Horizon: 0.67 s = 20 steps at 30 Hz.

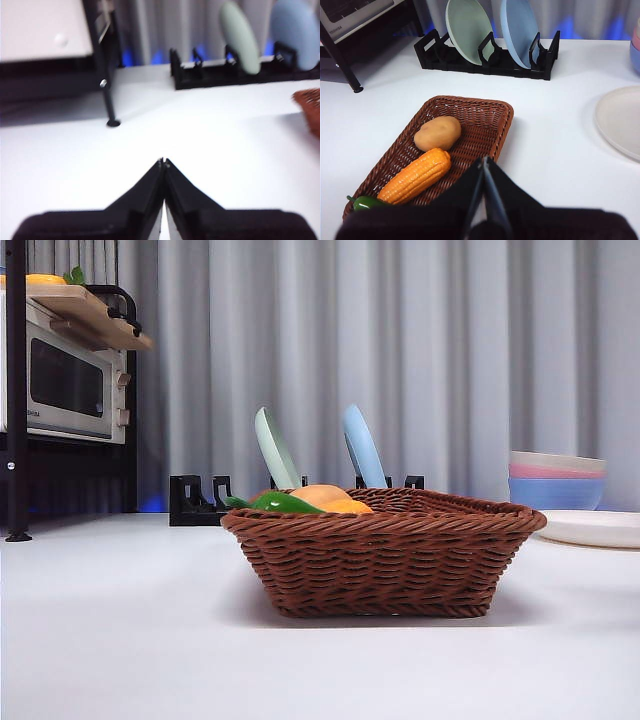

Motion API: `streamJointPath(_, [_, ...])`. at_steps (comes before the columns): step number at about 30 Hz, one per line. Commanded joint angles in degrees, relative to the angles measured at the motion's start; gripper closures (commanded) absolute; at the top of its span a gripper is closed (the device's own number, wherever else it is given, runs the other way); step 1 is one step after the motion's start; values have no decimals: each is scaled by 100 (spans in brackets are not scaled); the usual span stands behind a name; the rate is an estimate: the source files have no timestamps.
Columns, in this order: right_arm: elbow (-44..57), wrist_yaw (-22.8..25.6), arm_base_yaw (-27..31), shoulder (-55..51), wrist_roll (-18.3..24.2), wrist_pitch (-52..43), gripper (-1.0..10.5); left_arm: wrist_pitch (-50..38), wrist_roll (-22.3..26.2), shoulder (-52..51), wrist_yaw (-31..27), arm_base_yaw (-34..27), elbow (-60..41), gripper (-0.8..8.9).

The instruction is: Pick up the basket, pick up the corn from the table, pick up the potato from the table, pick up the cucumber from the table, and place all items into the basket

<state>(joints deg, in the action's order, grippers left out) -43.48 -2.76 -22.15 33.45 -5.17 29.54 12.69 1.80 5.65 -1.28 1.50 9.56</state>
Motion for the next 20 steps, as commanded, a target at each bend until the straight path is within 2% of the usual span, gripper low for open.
streamJointPath(1, [35, 17, -4, -9, -48, -48, 945, -85, -127, -142, 22, -199, -251, 815])
streamJointPath(8, [35, 17, -4, -9, -48, -48, 945, 68, -310, -417, 13, -496, -599, 815])
streamJointPath(15, [35, 15, -4, -9, -48, -48, 945, 146, -619, -555, 33, -538, -815, 815])
streamJointPath(20, [35, 17, -4, -9, -48, -46, 945, 118, -649, -555, 15, -535, -815, 815])
